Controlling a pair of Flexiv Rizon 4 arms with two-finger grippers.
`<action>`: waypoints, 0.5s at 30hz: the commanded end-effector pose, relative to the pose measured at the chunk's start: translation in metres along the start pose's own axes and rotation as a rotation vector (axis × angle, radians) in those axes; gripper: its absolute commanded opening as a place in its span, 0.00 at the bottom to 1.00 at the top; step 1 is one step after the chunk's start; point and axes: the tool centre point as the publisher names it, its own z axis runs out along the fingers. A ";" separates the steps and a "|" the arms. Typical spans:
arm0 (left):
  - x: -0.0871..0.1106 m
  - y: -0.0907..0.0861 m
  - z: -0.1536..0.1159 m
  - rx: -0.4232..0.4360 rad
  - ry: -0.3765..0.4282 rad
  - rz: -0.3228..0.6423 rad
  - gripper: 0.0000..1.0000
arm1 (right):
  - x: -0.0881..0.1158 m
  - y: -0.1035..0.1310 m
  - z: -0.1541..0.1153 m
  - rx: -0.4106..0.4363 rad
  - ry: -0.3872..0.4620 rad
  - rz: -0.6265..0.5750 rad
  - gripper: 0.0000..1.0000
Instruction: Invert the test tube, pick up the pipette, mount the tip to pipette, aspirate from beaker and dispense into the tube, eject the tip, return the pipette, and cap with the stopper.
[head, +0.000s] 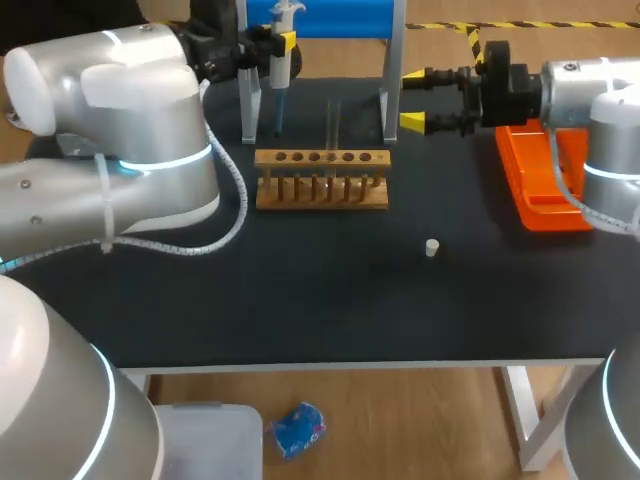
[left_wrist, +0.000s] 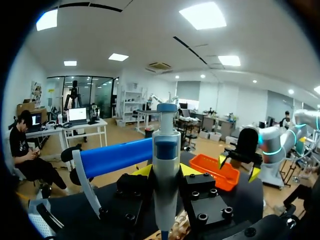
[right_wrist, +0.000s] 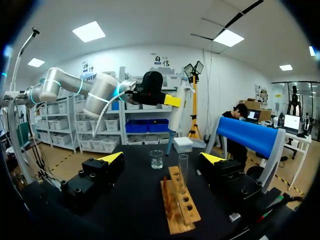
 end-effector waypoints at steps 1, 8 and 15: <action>0.002 -0.002 0.009 -0.005 -0.029 0.000 0.00 | 0.002 0.001 0.000 0.003 -0.007 0.000 1.00; 0.002 -0.002 0.009 -0.005 -0.029 0.000 0.00 | 0.002 0.001 0.000 0.003 -0.007 0.000 1.00; -0.007 -0.003 0.013 -0.009 -0.054 -0.024 0.00 | -0.004 0.002 0.003 0.028 -0.019 -0.014 1.00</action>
